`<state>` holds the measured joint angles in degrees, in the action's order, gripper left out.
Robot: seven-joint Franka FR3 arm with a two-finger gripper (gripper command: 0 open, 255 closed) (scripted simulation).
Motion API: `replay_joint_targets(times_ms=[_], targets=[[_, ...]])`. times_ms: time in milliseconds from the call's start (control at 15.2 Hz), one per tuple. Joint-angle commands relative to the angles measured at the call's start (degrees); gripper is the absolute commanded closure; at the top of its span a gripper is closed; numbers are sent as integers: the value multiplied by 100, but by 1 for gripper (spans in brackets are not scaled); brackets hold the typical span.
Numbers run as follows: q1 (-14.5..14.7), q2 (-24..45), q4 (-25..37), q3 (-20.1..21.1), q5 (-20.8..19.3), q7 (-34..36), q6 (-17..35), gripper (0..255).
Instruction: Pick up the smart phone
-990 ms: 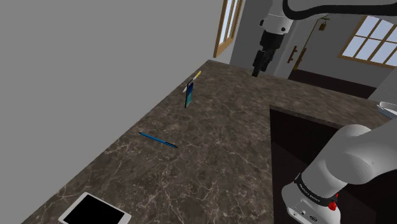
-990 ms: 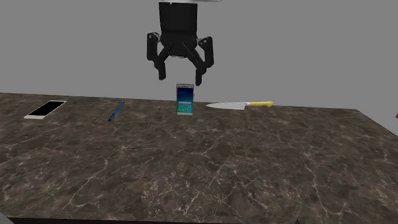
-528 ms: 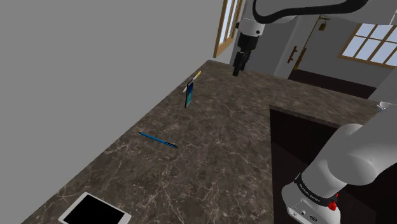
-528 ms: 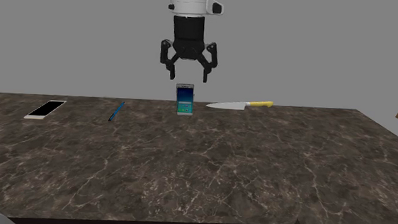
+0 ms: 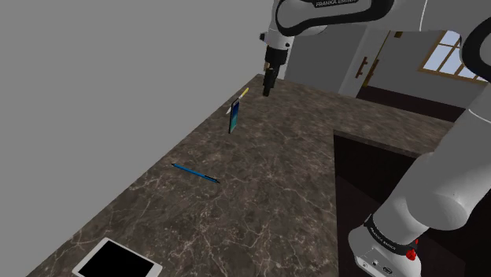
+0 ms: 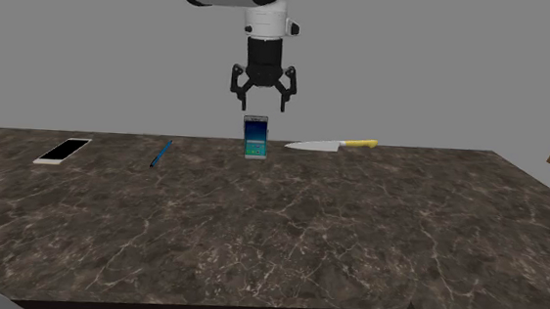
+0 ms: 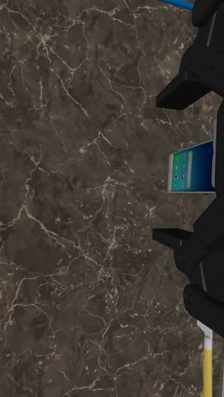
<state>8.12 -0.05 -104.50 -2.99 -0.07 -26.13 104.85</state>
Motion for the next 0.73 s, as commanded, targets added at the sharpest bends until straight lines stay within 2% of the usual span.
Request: replay_joint_targets(times_ms=[0, 462, 528, 660], targets=[[59, 469, 452, 58, 38, -184, 11, 0], [249, 1919, 2033, 308, 68, -739, -139, 0], [265, 2027, 2162, 327, 65, -775, -162, 0], [264, 2032, 2015, 328, 65, -777, -10, 0]])
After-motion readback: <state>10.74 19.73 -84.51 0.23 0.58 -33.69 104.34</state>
